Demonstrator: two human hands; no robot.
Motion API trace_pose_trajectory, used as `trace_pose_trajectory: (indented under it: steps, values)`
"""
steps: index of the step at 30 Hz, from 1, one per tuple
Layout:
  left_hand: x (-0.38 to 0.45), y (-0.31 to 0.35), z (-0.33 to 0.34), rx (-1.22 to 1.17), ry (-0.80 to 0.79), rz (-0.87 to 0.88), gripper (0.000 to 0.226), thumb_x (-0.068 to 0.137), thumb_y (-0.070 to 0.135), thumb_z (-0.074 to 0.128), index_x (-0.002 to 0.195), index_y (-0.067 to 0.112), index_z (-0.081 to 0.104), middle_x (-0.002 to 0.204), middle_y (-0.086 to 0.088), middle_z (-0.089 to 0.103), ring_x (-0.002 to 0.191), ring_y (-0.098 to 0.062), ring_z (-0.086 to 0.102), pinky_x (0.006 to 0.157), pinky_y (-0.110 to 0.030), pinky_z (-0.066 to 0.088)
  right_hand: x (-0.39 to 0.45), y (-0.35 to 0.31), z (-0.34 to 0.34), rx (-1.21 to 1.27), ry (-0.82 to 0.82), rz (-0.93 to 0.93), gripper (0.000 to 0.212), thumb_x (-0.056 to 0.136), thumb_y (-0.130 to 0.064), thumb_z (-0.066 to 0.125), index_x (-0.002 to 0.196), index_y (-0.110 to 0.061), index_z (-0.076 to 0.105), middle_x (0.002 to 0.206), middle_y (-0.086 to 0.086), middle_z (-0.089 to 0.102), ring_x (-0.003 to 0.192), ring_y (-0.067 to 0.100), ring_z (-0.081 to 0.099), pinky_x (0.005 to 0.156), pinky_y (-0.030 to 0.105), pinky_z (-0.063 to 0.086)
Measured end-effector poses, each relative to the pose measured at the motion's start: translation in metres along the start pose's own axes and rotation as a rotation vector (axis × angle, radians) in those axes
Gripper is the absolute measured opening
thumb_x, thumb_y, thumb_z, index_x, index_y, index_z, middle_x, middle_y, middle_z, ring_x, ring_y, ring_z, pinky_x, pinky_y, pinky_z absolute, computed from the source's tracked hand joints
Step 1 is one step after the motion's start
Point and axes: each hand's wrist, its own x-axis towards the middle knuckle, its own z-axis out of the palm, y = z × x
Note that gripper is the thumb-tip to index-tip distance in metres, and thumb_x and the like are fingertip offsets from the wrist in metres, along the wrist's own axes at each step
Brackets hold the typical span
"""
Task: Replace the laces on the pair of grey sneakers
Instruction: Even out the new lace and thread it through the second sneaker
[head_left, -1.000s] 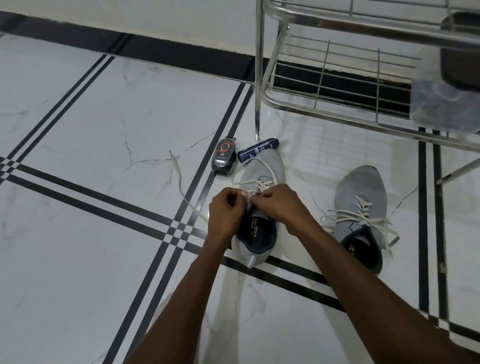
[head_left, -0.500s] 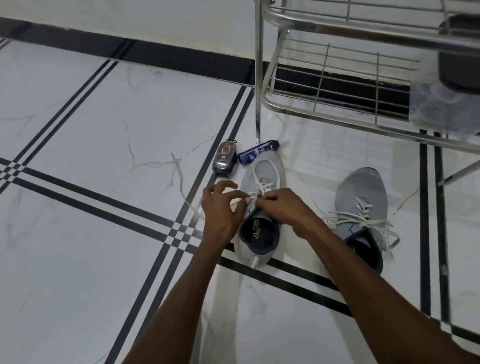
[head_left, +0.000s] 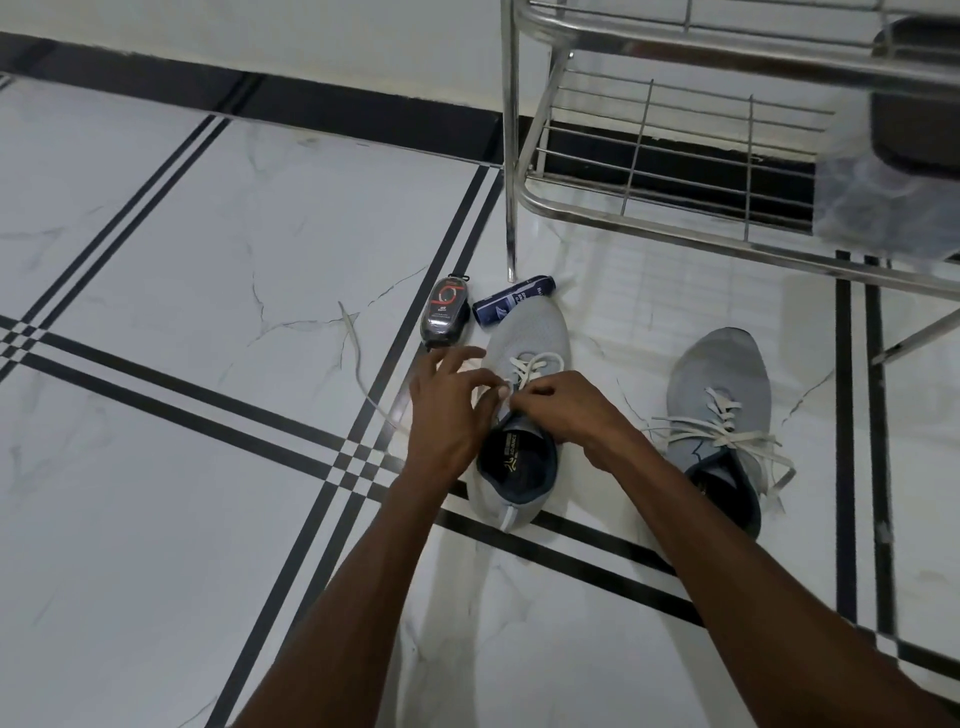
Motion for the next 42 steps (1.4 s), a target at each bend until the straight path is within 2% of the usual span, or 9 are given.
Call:
trace_pose_trajectory:
  steps: [7, 11, 15, 20, 28, 33, 36, 38, 42]
  values:
    - [-0.006, -0.011, -0.018, -0.302, 0.271, -0.435, 0.008, 0.103, 0.018, 0.055, 0.100, 0.015, 0.062, 0.104, 0.005, 0.064, 0.102, -0.015, 0.058, 0.091, -0.038, 0.049, -0.001, 0.006, 0.001, 0.015, -0.005, 0.014, 0.019, 0.085, -0.030, 0.067, 0.084, -0.014, 0.078, 0.087, 0.008, 0.074, 0.071, 0.015, 0.062, 0.071, 0.037, 0.057]
    - [-0.007, 0.023, -0.017, -0.954, 0.130, -0.490, 0.024, 0.111, 0.021, 0.038, 0.115, 0.000, 0.049, 0.104, -0.007, 0.075, 0.108, -0.019, 0.070, 0.098, -0.035, 0.052, -0.001, 0.003, 0.002, 0.020, -0.022, 0.015, 0.018, 0.085, -0.030, 0.066, 0.085, -0.018, 0.078, 0.084, 0.004, 0.073, 0.075, 0.016, 0.065, 0.073, 0.036, 0.058]
    - [0.006, 0.028, -0.019, -1.159, 0.065, -0.492, 0.018, 0.111, 0.016, 0.035, 0.100, 0.009, 0.047, 0.064, 0.000, 0.048, 0.057, -0.013, 0.054, 0.076, -0.031, 0.057, 0.001, 0.003, -0.003, 0.029, 0.006, 0.020, 0.016, 0.085, -0.032, 0.067, 0.081, -0.021, 0.078, 0.077, -0.002, 0.071, 0.074, 0.016, 0.064, 0.077, 0.038, 0.059]
    - [-0.012, -0.003, -0.030, -0.765, -0.049, -0.451, 0.013, 0.109, 0.016, 0.041, 0.105, 0.007, 0.048, 0.072, -0.002, 0.046, 0.063, -0.012, 0.044, 0.055, -0.022, 0.045, -0.002, 0.007, 0.003, 0.031, -0.015, 0.055, 0.019, 0.083, -0.031, 0.068, 0.077, -0.016, 0.077, 0.076, 0.002, 0.071, 0.074, 0.020, 0.064, 0.072, 0.036, 0.056]
    - [-0.003, -0.007, -0.012, -0.047, -0.207, -0.174, 0.038, 0.098, 0.053, 0.058, 0.129, 0.032, 0.067, 0.110, 0.005, 0.056, 0.098, -0.011, 0.058, 0.080, -0.033, 0.052, -0.004, 0.000, 0.005, -0.057, 0.026, 0.004, 0.024, 0.089, -0.033, 0.065, 0.093, -0.014, 0.079, 0.091, 0.006, 0.074, 0.085, 0.021, 0.068, 0.083, 0.040, 0.059]
    - [-0.006, -0.008, -0.011, 0.078, -0.224, -0.273, 0.017, 0.093, 0.043, 0.067, 0.100, 0.030, 0.073, 0.124, 0.002, 0.054, 0.125, -0.024, 0.042, 0.104, -0.049, 0.038, -0.007, -0.002, 0.004, -0.078, 0.029, -0.016, 0.023, 0.088, -0.031, 0.064, 0.091, -0.014, 0.080, 0.089, 0.005, 0.074, 0.087, 0.021, 0.068, 0.084, 0.040, 0.058]
    - [-0.002, -0.002, -0.021, -0.113, -0.324, -0.419, 0.032, 0.089, 0.054, 0.051, 0.096, 0.029, 0.069, 0.132, 0.003, 0.052, 0.134, -0.024, 0.033, 0.112, -0.053, 0.026, -0.007, -0.004, 0.002, -0.072, 0.030, -0.009, 0.022, 0.087, -0.032, 0.066, 0.089, -0.015, 0.080, 0.086, 0.003, 0.074, 0.083, 0.018, 0.067, 0.082, 0.037, 0.058]
    - [0.000, -0.001, -0.032, -0.182, -0.319, -0.425, 0.051, 0.085, 0.057, 0.034, 0.096, 0.021, 0.067, 0.128, 0.000, 0.056, 0.129, -0.024, 0.037, 0.111, -0.050, 0.027, -0.007, -0.005, -0.001, -0.110, -0.002, -0.006, 0.023, 0.087, -0.032, 0.066, 0.086, -0.012, 0.079, 0.085, 0.005, 0.073, 0.078, 0.017, 0.064, 0.078, 0.034, 0.056]
    - [0.001, -0.004, -0.066, -0.253, -0.147, -0.452, 0.037, 0.096, 0.047, 0.037, 0.093, 0.020, 0.062, 0.122, 0.004, 0.055, 0.123, -0.020, 0.036, 0.102, -0.045, 0.024, -0.003, -0.011, -0.006, -0.358, 0.119, -0.137, 0.026, 0.088, -0.031, 0.070, 0.089, -0.006, 0.075, 0.094, 0.008, 0.071, 0.084, 0.017, 0.062, 0.074, 0.030, 0.053]
